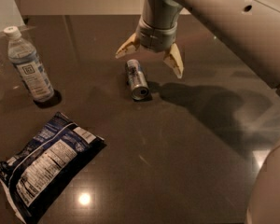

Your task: Place redbull can upright

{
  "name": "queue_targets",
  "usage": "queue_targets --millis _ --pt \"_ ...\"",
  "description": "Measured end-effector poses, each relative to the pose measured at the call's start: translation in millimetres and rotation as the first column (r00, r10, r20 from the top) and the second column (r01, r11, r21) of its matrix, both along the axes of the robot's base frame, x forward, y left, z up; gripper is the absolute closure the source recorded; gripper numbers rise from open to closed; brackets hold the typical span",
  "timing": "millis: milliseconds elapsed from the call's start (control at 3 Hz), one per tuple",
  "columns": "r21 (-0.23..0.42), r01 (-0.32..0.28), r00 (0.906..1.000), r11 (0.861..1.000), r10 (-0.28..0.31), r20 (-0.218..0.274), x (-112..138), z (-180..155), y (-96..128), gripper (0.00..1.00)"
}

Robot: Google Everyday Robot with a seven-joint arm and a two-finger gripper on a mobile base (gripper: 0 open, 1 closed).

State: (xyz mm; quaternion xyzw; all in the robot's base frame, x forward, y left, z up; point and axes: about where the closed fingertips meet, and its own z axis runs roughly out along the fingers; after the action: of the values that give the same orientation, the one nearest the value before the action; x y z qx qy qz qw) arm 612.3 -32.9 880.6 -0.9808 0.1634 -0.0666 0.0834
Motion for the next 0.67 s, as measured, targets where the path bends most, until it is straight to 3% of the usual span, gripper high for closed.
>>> queue_targets --millis 667 --pt "0.025 -0.125 0.9886 0.992 0.127 -0.082 -24 -11 11 0.0"
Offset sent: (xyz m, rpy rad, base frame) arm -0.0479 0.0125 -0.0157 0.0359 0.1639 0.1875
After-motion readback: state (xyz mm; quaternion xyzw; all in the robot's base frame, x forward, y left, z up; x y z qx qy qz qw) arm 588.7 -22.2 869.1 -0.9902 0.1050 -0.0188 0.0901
